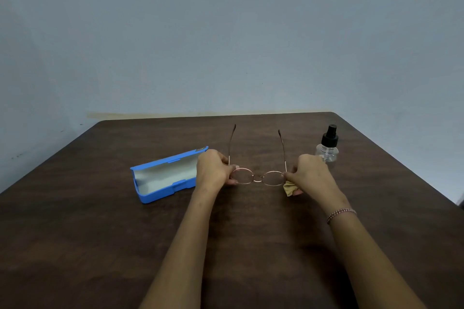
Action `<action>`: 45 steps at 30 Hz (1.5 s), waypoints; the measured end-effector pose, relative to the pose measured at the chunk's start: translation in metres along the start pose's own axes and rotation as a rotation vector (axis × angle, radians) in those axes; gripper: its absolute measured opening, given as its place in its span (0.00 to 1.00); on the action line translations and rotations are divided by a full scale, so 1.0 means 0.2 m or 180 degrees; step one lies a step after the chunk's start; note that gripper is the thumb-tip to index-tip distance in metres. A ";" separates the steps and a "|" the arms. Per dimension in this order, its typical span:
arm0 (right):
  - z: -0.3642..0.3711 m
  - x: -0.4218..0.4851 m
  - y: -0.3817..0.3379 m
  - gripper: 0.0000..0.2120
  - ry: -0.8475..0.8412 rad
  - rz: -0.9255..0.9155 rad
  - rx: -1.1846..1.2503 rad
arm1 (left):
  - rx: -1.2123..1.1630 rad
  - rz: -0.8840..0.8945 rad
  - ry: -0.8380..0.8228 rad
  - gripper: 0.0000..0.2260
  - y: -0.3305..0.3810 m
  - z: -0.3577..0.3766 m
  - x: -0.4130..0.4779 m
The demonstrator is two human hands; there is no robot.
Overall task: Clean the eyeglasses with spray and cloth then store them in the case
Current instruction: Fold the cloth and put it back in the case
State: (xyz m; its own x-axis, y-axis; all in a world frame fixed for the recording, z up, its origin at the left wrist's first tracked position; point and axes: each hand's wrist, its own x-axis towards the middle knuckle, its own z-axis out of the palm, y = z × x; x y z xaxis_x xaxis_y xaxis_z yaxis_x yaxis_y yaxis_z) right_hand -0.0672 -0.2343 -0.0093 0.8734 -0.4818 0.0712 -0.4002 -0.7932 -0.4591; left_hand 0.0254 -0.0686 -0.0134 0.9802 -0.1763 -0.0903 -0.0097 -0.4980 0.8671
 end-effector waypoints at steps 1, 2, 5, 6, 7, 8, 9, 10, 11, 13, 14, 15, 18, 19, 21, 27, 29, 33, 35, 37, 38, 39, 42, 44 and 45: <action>0.00 0.00 0.00 0.15 0.0018 -0.0015 -0.0101 | 0.0068 0.0000 -0.0011 0.11 0.00 0.00 0.00; -0.01 0.00 0.00 0.14 0.0039 -0.0020 -0.0173 | 0.0136 0.0003 -0.0011 0.09 0.00 -0.01 -0.01; -0.01 -0.01 0.00 0.14 0.0090 -0.0006 -0.0264 | 0.0271 0.0012 0.0029 0.07 0.00 -0.01 -0.01; -0.01 -0.01 0.00 0.14 0.0105 -0.0005 -0.0287 | 0.0304 0.0010 0.0044 0.07 0.00 -0.01 -0.01; -0.01 -0.01 -0.01 0.13 0.0105 -0.0001 -0.0293 | 0.0340 0.0012 0.0055 0.07 0.00 -0.01 -0.01; -0.01 -0.01 -0.01 0.12 0.0102 -0.0001 -0.0292 | 0.0368 0.0016 0.0059 0.07 0.00 -0.01 -0.01; -0.01 -0.01 -0.01 0.12 0.0100 -0.0004 -0.0306 | 0.0396 0.0021 0.0056 0.07 0.00 -0.01 -0.01; -0.01 -0.01 -0.01 0.13 0.0110 -0.0011 -0.0337 | 0.0432 0.0030 0.0050 0.07 0.00 -0.01 -0.01; -0.01 -0.01 -0.01 0.14 0.0122 -0.0009 -0.0369 | 0.0471 0.0040 0.0047 0.07 -0.01 -0.01 -0.01; -0.01 -0.01 -0.01 0.17 0.0134 -0.0009 -0.0414 | 0.0531 0.0046 0.0038 0.07 -0.01 -0.01 -0.01; 0.00 -0.01 -0.01 0.16 0.0125 -0.0011 -0.0415 | 0.0556 0.0030 0.0039 0.07 -0.01 -0.01 -0.01; 0.00 -0.01 -0.01 0.15 0.0113 -0.0006 -0.0412 | 0.0584 0.0013 0.0045 0.06 0.00 -0.01 -0.01; 0.00 0.00 -0.01 0.16 0.0092 -0.0015 -0.0409 | 0.0636 -0.0032 0.0052 0.05 0.00 -0.01 0.00; 0.00 0.00 -0.01 0.18 0.0102 0.0000 -0.0413 | 0.0640 -0.0041 0.0048 0.05 0.00 0.00 0.00; 0.01 0.00 -0.01 0.18 0.0118 0.0013 -0.0440 | 0.0665 -0.0052 0.0023 0.05 0.00 0.00 -0.01; 0.01 0.01 -0.01 0.13 -0.0007 0.0019 -0.0402 | 0.0734 -0.0129 -0.0035 0.06 0.00 0.00 0.00; 0.01 0.00 -0.01 0.14 -0.0015 0.0036 -0.0438 | 0.0751 -0.0084 -0.0037 0.06 0.00 0.00 -0.01; 0.00 -0.01 0.00 0.13 0.0097 0.0056 -0.0299 | 0.0741 -0.0093 0.0052 0.06 0.01 -0.03 -0.03; -0.01 -0.04 0.00 0.13 0.0125 0.0074 -0.0293 | 0.0766 -0.0037 0.0184 0.08 0.02 -0.05 -0.04; -0.02 -0.07 0.00 0.13 0.0200 0.0106 -0.0305 | 0.0714 0.0113 0.0352 0.08 0.02 -0.06 -0.06; -0.03 -0.10 0.00 0.13 0.0279 0.0118 -0.0277 | 0.0605 0.0222 0.0421 0.08 0.02 -0.07 -0.08; -0.04 -0.12 0.00 0.12 0.0376 0.0115 -0.0218 | 0.0435 0.0330 0.0452 0.07 0.02 -0.08 -0.10; -0.06 -0.21 -0.01 0.11 0.0635 0.0053 0.0298 | -0.0131 0.0490 0.0344 0.05 0.05 -0.07 -0.19; -0.07 -0.26 -0.03 0.09 0.0630 -0.0055 0.1038 | -0.0415 0.0502 0.0183 0.05 0.06 -0.05 -0.26; -0.07 -0.29 -0.04 0.08 0.0529 -0.0078 0.1449 | -0.0580 0.0478 0.0064 0.05 0.07 -0.04 -0.30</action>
State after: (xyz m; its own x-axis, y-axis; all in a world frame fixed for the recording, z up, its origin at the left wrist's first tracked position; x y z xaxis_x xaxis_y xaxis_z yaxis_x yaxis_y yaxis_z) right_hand -0.1178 -0.2046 0.0020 0.8100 -0.5474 0.2105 -0.1854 -0.5794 -0.7937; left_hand -0.0317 -0.0574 0.0079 0.9742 -0.2192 0.0546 -0.1217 -0.3056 0.9443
